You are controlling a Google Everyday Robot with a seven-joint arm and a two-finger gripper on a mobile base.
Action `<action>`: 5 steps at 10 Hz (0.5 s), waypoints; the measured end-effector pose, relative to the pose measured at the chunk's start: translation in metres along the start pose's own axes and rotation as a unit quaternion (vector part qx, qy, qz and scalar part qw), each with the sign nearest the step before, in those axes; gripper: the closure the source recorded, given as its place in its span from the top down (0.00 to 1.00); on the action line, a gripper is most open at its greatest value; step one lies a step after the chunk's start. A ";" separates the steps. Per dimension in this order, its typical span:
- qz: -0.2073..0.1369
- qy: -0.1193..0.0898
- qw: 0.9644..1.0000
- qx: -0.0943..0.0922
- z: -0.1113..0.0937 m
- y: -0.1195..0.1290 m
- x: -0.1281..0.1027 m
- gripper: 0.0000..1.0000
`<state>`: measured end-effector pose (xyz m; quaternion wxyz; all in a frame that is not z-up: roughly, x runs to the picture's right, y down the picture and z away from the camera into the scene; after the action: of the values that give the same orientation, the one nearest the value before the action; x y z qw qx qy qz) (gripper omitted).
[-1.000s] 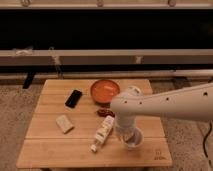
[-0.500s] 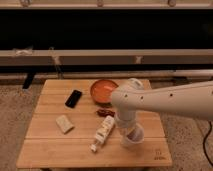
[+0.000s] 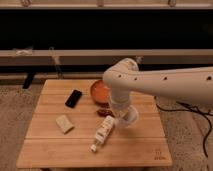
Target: Place the ceramic cup in the ceramic bowl
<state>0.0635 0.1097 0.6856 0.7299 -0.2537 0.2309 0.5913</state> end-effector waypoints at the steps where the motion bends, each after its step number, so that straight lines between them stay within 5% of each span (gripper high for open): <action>1: -0.021 -0.006 1.000 -0.001 -0.003 0.003 -0.009 0.00; 5: -0.083 -0.036 0.996 0.016 -0.022 0.004 -0.042 0.00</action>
<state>0.0509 0.0653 0.6950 0.7884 -0.2388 0.1916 0.5335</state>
